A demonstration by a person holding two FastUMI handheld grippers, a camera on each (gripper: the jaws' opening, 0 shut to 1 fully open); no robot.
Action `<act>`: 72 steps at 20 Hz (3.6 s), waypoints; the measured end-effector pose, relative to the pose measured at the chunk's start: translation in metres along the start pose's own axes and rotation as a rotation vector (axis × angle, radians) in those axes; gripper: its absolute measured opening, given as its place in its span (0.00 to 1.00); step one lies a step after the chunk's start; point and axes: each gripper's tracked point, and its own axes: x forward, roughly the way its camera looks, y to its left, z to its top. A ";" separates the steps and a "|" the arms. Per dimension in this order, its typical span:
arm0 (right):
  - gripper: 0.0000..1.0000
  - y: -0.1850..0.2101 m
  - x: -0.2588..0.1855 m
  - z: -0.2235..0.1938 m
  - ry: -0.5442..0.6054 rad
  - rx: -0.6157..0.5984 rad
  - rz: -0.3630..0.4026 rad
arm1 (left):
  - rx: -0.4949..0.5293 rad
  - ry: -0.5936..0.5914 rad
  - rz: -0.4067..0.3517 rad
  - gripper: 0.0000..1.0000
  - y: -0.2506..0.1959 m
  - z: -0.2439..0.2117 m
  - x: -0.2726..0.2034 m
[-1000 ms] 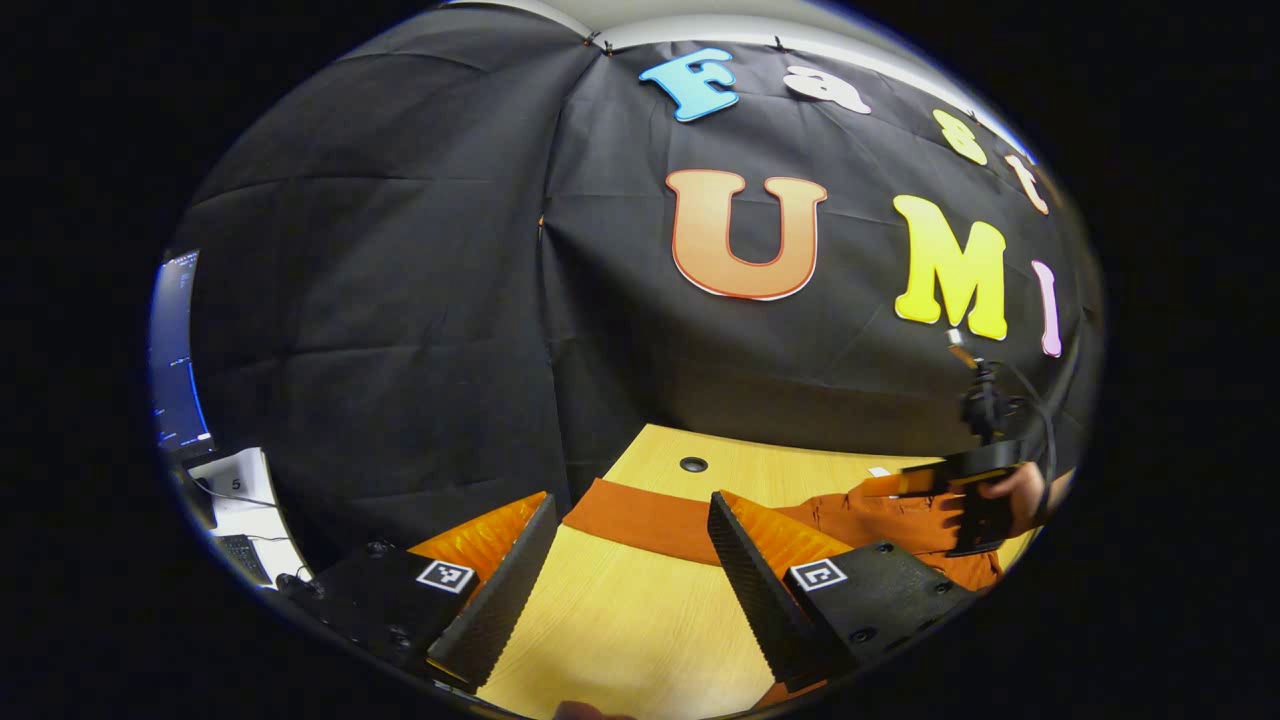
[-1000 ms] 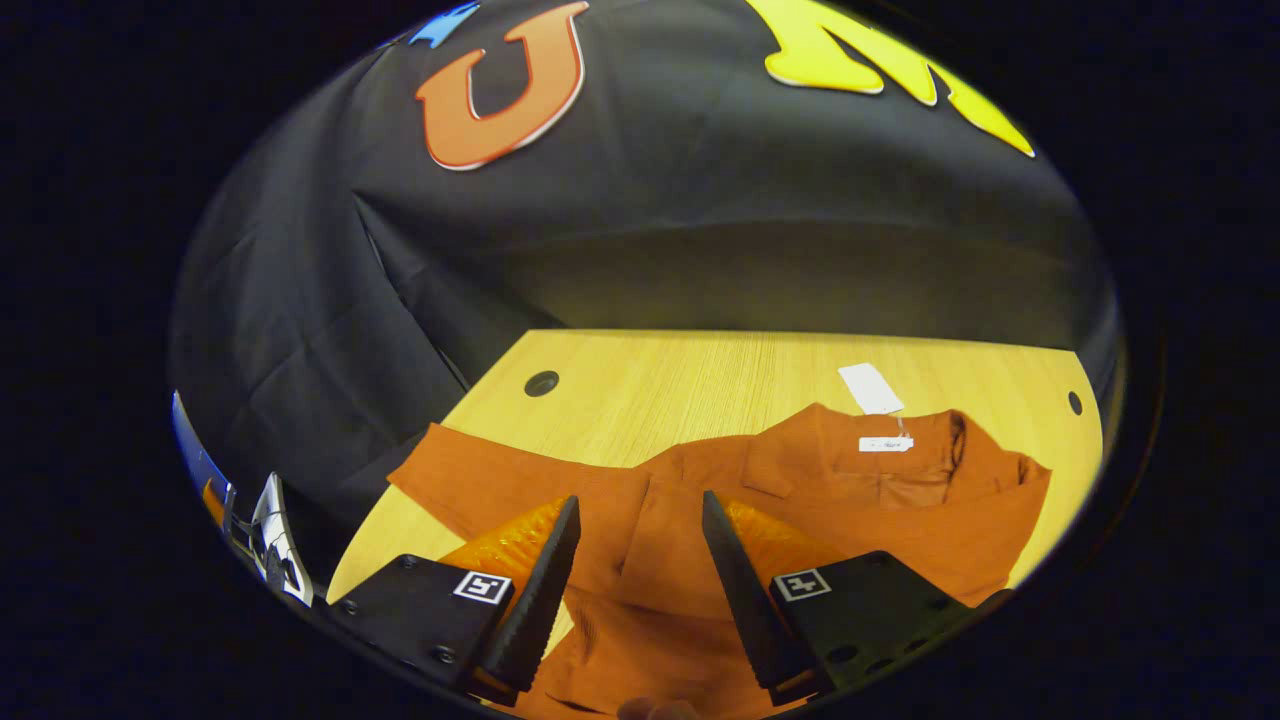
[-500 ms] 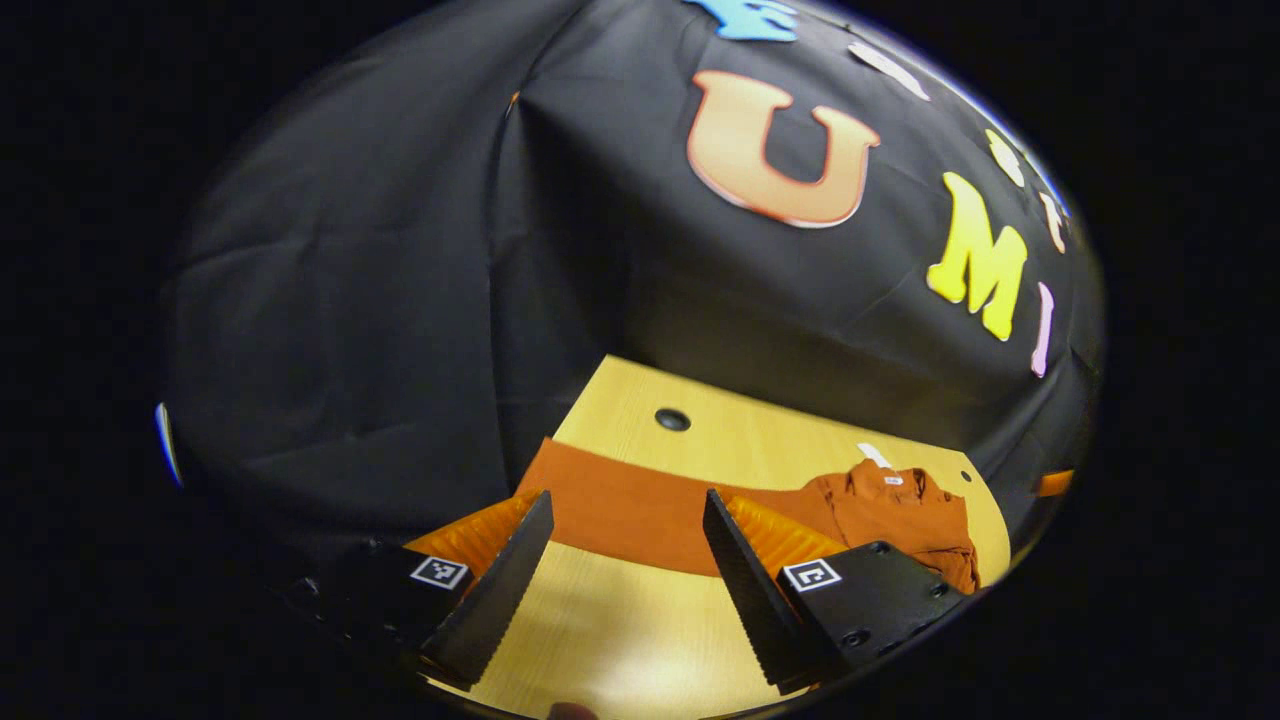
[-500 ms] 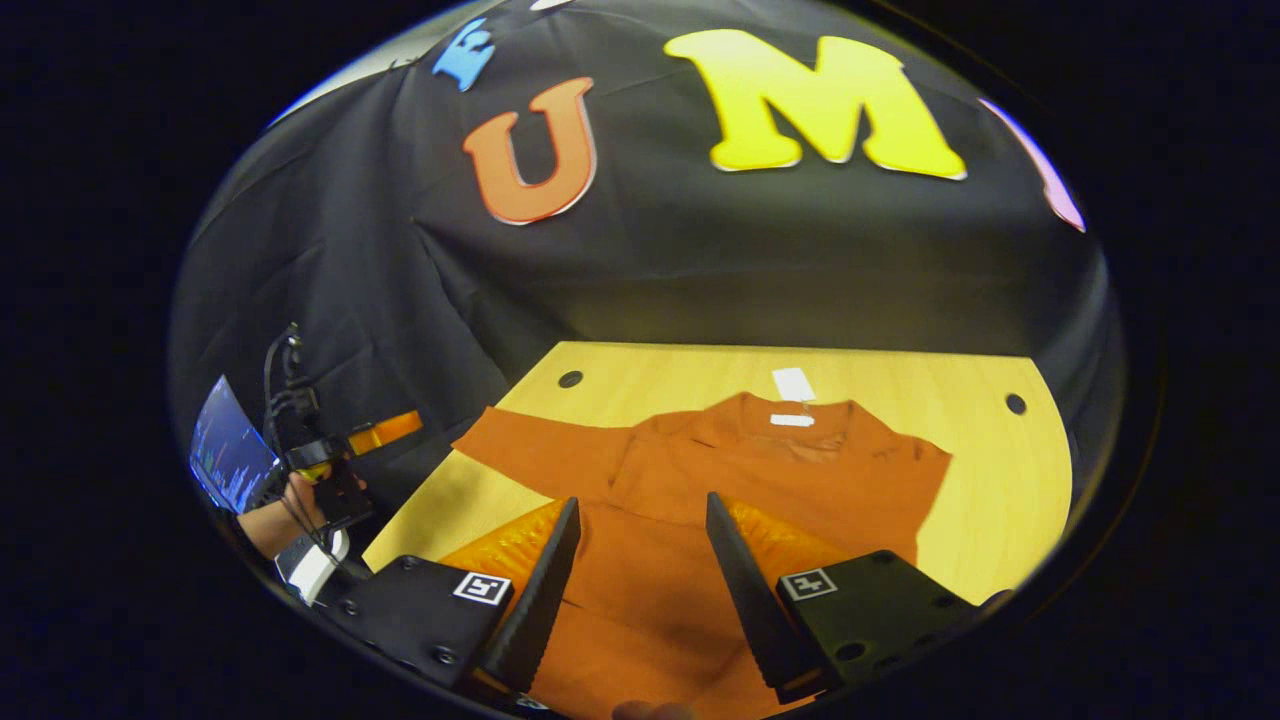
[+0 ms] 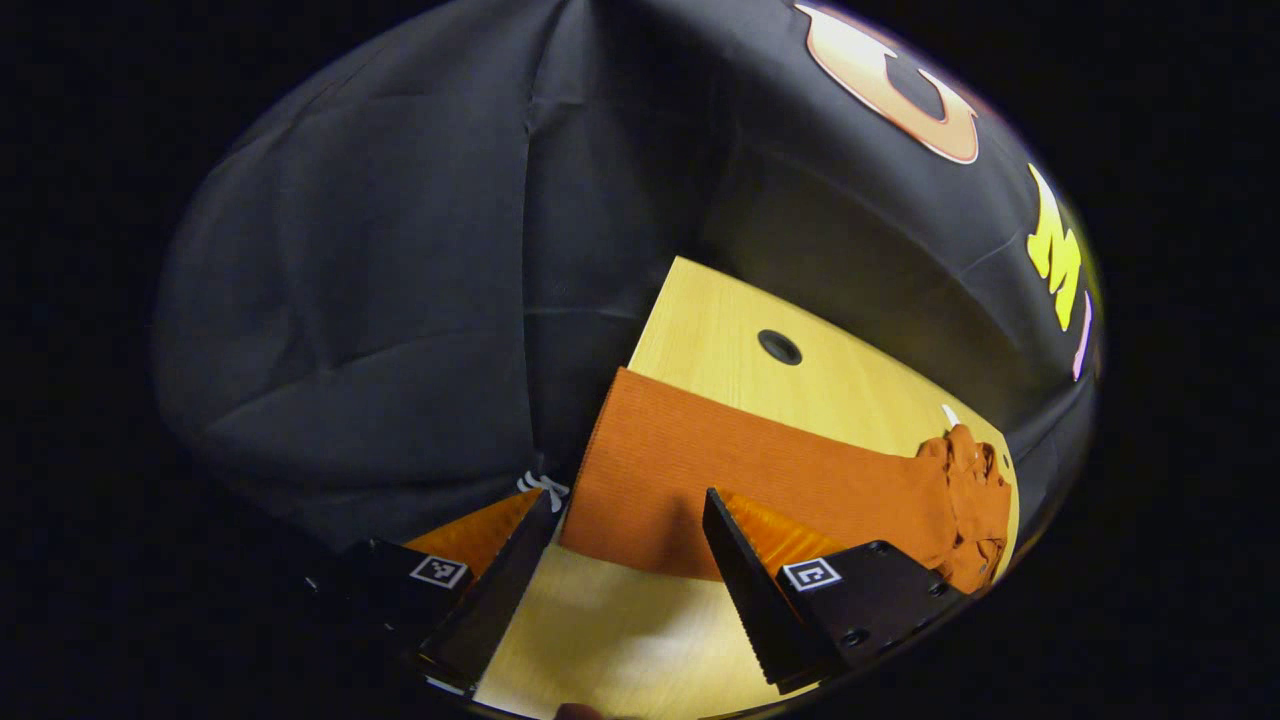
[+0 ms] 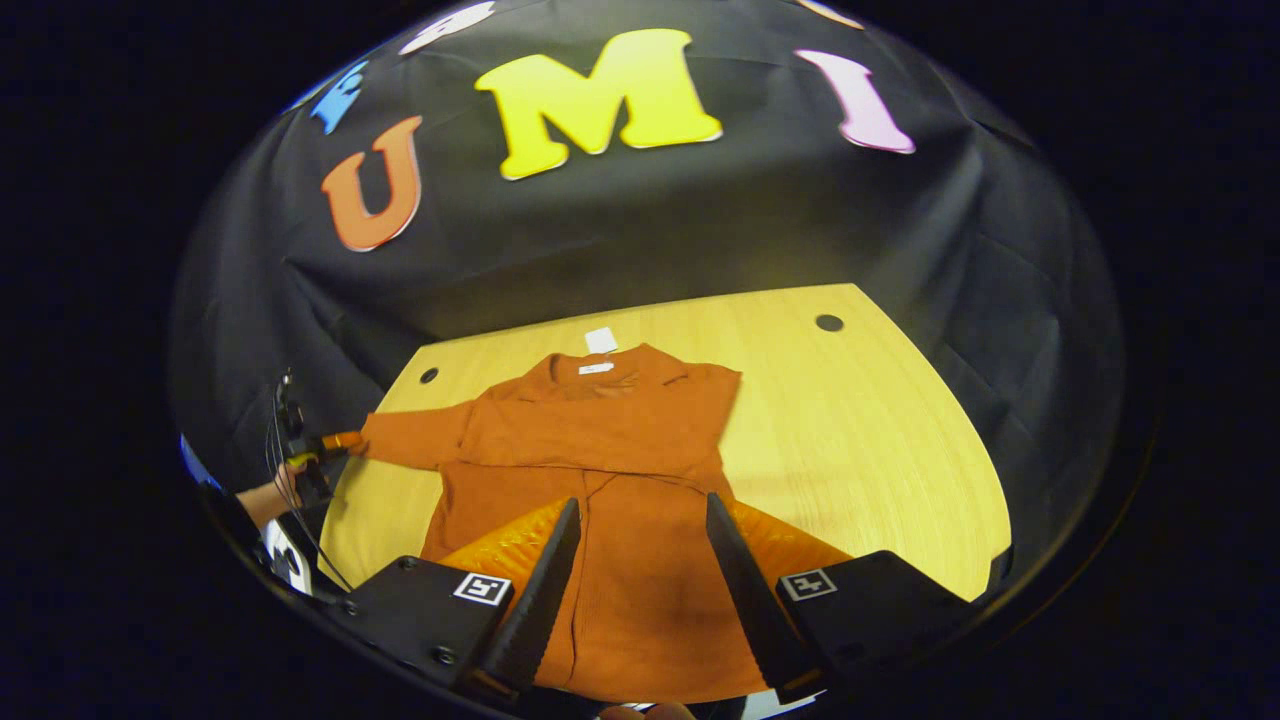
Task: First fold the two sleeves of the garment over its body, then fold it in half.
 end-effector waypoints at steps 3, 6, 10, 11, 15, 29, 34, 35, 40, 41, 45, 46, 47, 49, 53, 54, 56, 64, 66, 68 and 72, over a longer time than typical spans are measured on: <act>0.78 -0.004 -0.004 0.002 -0.012 0.008 -0.021 | -0.027 0.007 -0.017 0.98 0.000 0.002 0.006; 0.78 0.005 -0.003 0.004 -0.018 -0.015 -0.012 | -0.036 -0.007 0.016 0.88 0.008 0.005 0.010; 0.82 0.016 0.000 0.000 -0.014 -0.053 0.010 | -0.080 -0.025 0.091 0.31 0.023 0.011 -0.004; 0.82 0.017 0.001 -0.002 -0.016 -0.063 0.012 | -0.089 -0.034 0.113 0.22 0.026 0.013 -0.005; 0.79 0.010 -0.004 -0.003 -0.021 -0.056 0.012 | -0.147 -0.038 0.003 0.03 -0.013 0.017 -0.013; 0.82 -0.045 -0.041 0.016 -0.157 0.002 0.162 | 0.045 -0.198 -0.312 0.02 -0.303 0.117 -0.144; 0.82 -0.093 -0.068 0.023 -0.215 0.033 0.180 | 0.130 -0.166 -0.431 0.02 -0.446 0.094 -0.167; 0.82 -0.105 -0.067 0.015 -0.223 0.042 0.181 | 0.152 -0.154 -0.446 0.02 -0.470 0.085 -0.167; 0.83 -0.166 -0.086 0.002 -0.275 0.082 0.101 | 0.238 -0.042 -0.526 0.03 -0.578 0.012 -0.154; 0.85 -0.174 -0.090 -0.005 -0.275 0.095 0.087 | 0.248 -0.018 -0.540 0.03 -0.595 -0.005 -0.149; 0.89 -0.212 -0.114 -0.017 -0.285 0.140 0.027 | 0.310 0.041 -0.540 0.03 -0.654 -0.069 -0.120; 0.89 -0.224 -0.122 -0.020 -0.289 0.142 0.002 | 0.330 0.058 -0.533 0.03 -0.662 -0.086 -0.111; 0.89 -0.234 -0.131 -0.023 -0.292 0.142 -0.023 | 0.353 0.073 -0.518 0.03 -0.669 -0.101 -0.101; 0.89 -0.253 -0.143 -0.033 -0.287 0.151 -0.073 | 0.395 0.088 -0.479 0.03 -0.672 -0.128 -0.078; 0.89 -0.283 -0.167 -0.056 -0.262 0.160 -0.146 | 0.414 0.137 -0.370 0.03 -0.653 -0.171 -0.041; 0.89 -0.289 -0.171 -0.060 -0.260 0.155 -0.159 | 0.411 0.151 -0.355 0.03 -0.651 -0.177 -0.039; 0.89 -0.294 -0.175 -0.065 -0.246 0.154 -0.171 | 0.427 0.147 -0.324 0.03 -0.650 -0.179 -0.041; 0.89 -0.269 -0.167 -0.047 -0.278 0.061 -0.107 | 0.451 0.034 -0.329 0.56 -0.657 -0.177 -0.080; 0.89 -0.249 -0.156 -0.037 -0.288 0.028 -0.062 | 0.463 -0.056 -0.318 0.93 -0.643 -0.156 -0.114; 0.89 -0.223 -0.144 -0.025 -0.304 -0.008 -0.011 | 0.447 -0.145 -0.315 0.98 -0.627 -0.131 -0.156; 0.89 -0.147 -0.132 0.005 -0.376 -0.073 0.082 | 0.396 -0.387 -0.290 0.98 -0.580 -0.063 -0.265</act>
